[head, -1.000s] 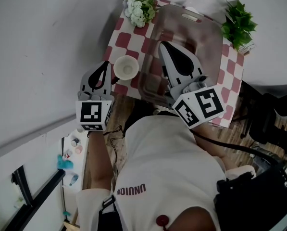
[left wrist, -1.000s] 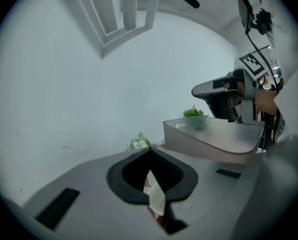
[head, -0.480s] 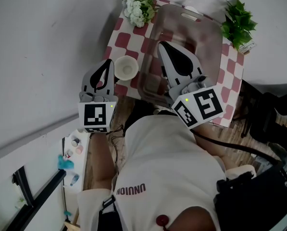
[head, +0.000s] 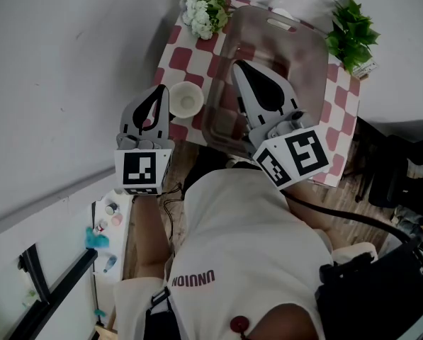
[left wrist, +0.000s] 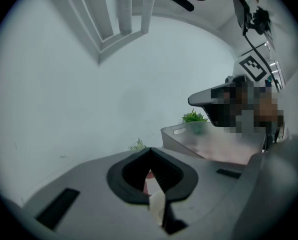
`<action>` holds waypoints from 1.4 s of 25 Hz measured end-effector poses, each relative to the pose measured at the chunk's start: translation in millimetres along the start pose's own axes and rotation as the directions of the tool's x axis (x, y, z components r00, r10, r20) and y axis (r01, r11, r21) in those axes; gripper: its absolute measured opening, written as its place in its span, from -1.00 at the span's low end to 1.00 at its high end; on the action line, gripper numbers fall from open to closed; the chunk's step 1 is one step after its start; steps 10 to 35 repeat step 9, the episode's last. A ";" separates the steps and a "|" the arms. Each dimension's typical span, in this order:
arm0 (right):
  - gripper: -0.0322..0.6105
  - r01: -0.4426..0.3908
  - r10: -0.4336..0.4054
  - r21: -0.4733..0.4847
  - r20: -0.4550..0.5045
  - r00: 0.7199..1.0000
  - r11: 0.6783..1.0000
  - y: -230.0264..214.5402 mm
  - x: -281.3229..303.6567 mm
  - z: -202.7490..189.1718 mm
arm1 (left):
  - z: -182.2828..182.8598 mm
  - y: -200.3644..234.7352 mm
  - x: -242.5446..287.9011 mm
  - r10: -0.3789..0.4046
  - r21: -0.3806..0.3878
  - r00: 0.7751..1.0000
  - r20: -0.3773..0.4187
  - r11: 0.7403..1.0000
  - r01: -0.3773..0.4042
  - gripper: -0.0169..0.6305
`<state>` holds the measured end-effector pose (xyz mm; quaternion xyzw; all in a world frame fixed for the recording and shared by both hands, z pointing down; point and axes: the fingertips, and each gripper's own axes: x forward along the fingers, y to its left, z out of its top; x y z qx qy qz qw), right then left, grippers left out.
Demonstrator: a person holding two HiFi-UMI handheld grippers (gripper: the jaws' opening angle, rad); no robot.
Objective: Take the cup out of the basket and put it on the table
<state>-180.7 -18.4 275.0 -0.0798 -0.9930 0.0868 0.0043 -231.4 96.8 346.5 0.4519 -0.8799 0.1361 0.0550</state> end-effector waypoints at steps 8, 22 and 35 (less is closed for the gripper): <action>-0.85 0.000 0.000 -0.003 -0.001 1.000 1.000 0.1 0.0 0.4 | 2.1 -1.9 0.1 -0.006 -0.005 1.000 0.008 1.000 0.006 -0.91; -0.85 -0.001 0.001 -0.003 -0.001 1.000 1.000 0.1 0.1 0.5 | 2.0 -1.9 -0.1 -0.005 -0.006 1.000 0.009 1.000 0.005 -0.91; -0.85 -0.001 0.001 -0.003 -0.001 1.000 1.000 0.1 0.1 0.5 | 2.0 -1.9 -0.1 -0.005 -0.006 1.000 0.009 1.000 0.005 -0.91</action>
